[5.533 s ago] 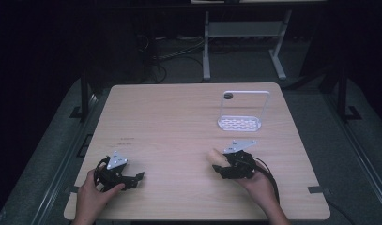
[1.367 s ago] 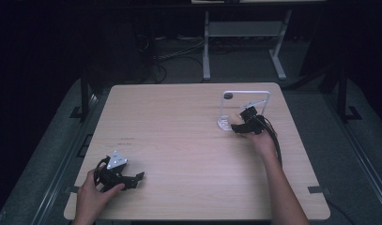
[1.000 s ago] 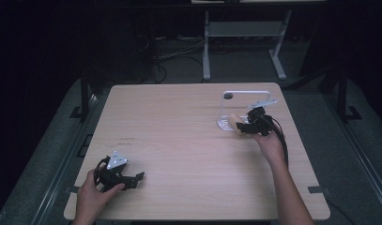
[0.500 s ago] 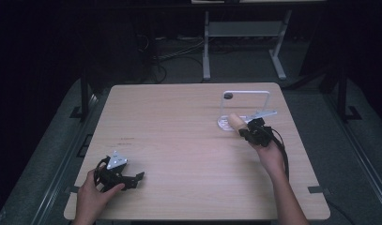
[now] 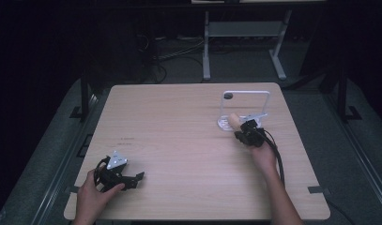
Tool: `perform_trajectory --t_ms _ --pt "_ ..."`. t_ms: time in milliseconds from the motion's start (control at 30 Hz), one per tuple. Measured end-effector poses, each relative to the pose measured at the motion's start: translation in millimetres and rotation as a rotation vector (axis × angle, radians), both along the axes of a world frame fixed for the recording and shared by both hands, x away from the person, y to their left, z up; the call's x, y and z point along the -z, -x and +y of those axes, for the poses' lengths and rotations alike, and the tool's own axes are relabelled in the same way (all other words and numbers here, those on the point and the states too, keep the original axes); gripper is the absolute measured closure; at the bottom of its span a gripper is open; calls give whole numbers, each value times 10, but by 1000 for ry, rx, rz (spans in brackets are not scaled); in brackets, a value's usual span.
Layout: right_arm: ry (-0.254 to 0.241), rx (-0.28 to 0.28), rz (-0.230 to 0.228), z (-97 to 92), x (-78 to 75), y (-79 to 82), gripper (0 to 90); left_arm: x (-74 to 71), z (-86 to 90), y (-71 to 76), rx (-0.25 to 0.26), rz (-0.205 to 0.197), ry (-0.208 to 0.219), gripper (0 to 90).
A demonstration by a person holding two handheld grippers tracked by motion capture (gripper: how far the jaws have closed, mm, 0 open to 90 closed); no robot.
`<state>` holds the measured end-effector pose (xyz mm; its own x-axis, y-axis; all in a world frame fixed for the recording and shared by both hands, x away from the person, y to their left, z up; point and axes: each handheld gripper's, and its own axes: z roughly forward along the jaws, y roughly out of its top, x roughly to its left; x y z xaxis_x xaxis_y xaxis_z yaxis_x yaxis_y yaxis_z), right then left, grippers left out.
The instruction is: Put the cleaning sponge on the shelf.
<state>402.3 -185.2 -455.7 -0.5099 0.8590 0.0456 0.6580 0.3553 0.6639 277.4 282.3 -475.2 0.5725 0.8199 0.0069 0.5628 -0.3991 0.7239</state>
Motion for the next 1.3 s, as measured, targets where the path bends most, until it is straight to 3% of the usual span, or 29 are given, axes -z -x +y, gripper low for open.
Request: perform_trajectory --t_ms 567,1300 --pt "68 71 -3 -233 18 -92 896 -2 0 0 -1 1 -1 129" --pt "86 141 -10 -445 -11 -237 896 -1 -1 1 -1 2 1 130"
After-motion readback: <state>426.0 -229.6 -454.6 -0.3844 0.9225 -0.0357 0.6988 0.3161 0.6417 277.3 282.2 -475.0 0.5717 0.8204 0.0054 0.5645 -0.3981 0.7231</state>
